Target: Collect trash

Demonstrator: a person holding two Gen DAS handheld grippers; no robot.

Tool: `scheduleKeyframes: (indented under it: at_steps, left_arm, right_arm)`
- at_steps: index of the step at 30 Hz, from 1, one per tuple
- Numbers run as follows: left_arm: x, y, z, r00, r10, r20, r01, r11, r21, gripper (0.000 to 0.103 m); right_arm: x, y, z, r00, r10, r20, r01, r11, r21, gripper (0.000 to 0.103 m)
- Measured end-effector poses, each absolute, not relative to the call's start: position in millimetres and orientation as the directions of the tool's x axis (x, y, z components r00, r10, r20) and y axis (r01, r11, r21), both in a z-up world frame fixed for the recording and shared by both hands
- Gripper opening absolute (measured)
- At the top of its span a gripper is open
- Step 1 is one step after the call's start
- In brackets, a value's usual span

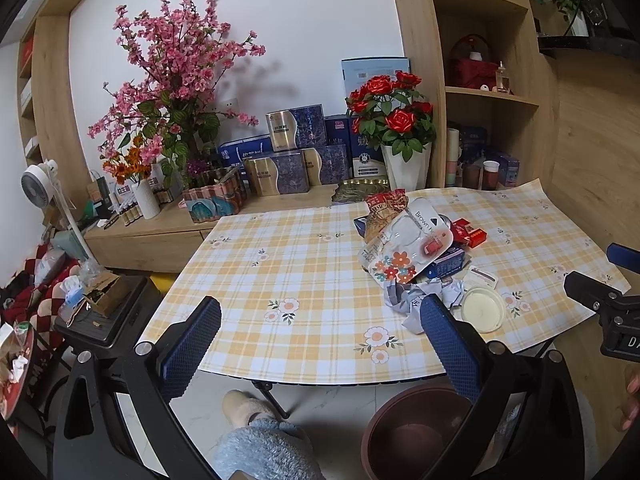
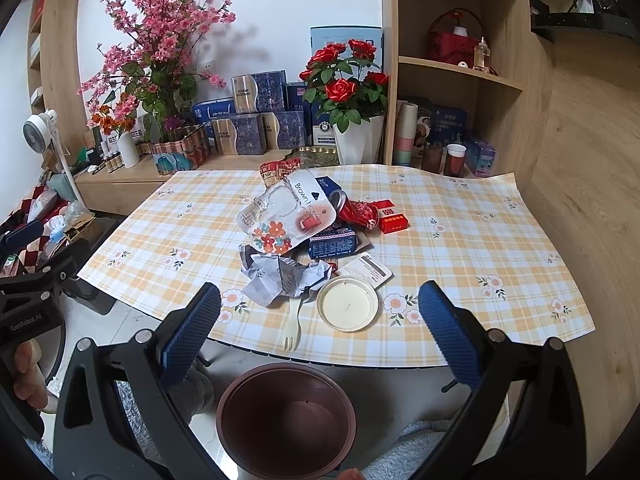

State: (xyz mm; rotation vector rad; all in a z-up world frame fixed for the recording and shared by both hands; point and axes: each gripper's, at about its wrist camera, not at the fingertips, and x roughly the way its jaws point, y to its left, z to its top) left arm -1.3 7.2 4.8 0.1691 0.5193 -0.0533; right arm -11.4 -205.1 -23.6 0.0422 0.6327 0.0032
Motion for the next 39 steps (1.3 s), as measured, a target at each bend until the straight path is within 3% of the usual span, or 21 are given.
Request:
scheduleKeyframes:
  at_steps: [39]
  left_arm:
    - [-3.2, 1.1, 5.3, 0.868, -0.016, -0.497, 0.104, 0.983, 0.151, 0.098]
  right_arm:
    - [-9.4, -206.2, -25.5, 0.8, 0.016, -0.6, 0.014, 0.999, 0.046, 0.097]
